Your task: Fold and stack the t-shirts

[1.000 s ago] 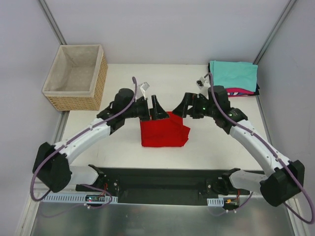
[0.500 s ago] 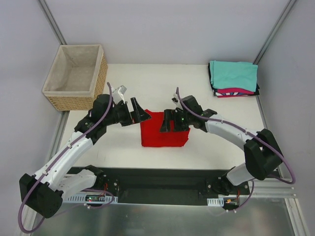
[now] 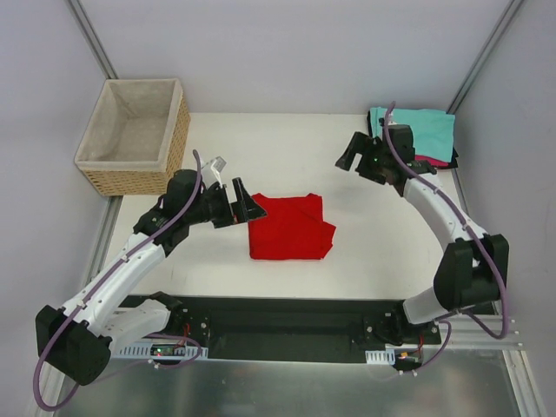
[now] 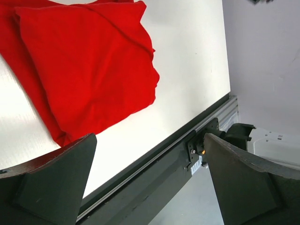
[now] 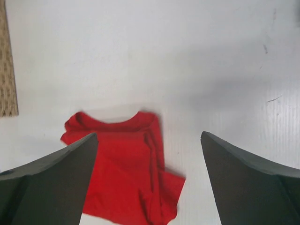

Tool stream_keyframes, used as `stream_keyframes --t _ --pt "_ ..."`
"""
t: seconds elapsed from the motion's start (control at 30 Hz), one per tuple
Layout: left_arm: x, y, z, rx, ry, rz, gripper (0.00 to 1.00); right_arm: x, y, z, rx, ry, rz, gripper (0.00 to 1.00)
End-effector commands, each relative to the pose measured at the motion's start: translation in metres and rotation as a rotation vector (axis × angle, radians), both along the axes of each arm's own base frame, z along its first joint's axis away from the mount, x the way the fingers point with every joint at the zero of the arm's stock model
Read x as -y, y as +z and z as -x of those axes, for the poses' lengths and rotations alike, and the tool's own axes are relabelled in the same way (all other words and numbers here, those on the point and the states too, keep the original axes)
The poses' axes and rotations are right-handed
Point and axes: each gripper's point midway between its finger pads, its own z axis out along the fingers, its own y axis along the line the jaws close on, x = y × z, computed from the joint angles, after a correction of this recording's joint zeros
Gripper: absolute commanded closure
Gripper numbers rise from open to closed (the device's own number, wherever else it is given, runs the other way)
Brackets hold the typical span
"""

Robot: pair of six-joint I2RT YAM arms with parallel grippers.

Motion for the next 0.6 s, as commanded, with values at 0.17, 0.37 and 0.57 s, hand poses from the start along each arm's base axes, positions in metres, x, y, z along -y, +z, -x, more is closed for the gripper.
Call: stream_keyframes --t 0.17,0.37,0.57 --pt "-0.004 -0.006 -0.001 0.012 -0.026 -0.016 0.01 0.025 -0.035 -0.092 -0.048 -0.126 -0.039 0.06" --pt "-0.008 -0.014 -0.006 -0.013 -0.023 -0.029 0.01 0.044 -0.028 -0.142 0.033 -0.175 -0.13 0.04" --pt "-0.011 -0.016 -0.02 -0.013 -0.021 -0.049 0.01 0.084 -0.029 -0.175 0.1 -0.284 -0.078 0.04"
